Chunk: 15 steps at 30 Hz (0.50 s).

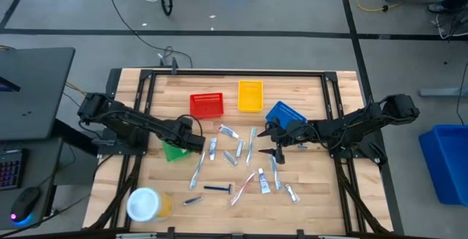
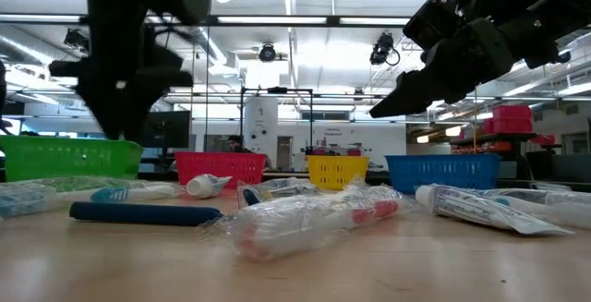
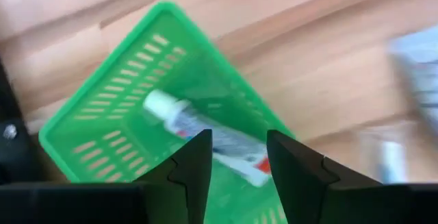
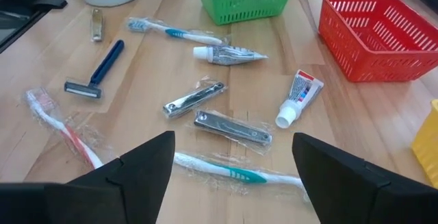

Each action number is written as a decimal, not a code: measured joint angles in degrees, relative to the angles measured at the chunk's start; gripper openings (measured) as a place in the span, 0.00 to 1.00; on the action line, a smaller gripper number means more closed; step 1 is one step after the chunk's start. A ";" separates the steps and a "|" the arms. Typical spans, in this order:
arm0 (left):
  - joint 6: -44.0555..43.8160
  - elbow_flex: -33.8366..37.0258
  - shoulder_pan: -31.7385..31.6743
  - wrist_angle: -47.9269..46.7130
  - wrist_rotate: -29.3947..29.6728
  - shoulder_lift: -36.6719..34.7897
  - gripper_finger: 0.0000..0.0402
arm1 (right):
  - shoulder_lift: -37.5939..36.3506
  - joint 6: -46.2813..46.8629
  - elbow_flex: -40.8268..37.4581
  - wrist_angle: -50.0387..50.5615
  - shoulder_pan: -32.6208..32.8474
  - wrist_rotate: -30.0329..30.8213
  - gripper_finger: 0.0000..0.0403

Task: Pick & Place Travel size toiletries
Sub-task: Put the blue toothbrush into the red bin

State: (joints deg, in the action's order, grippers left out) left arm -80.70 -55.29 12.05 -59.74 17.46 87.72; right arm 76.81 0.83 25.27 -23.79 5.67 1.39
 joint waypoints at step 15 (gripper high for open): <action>6.19 -9.99 7.22 11.70 -0.85 1.01 0.36 | -0.01 3.48 -0.01 4.65 5.65 -1.54 0.71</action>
State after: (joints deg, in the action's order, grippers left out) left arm -74.51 -65.28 19.27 -48.04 16.61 88.73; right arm 76.79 4.31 25.26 -19.14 11.32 -0.14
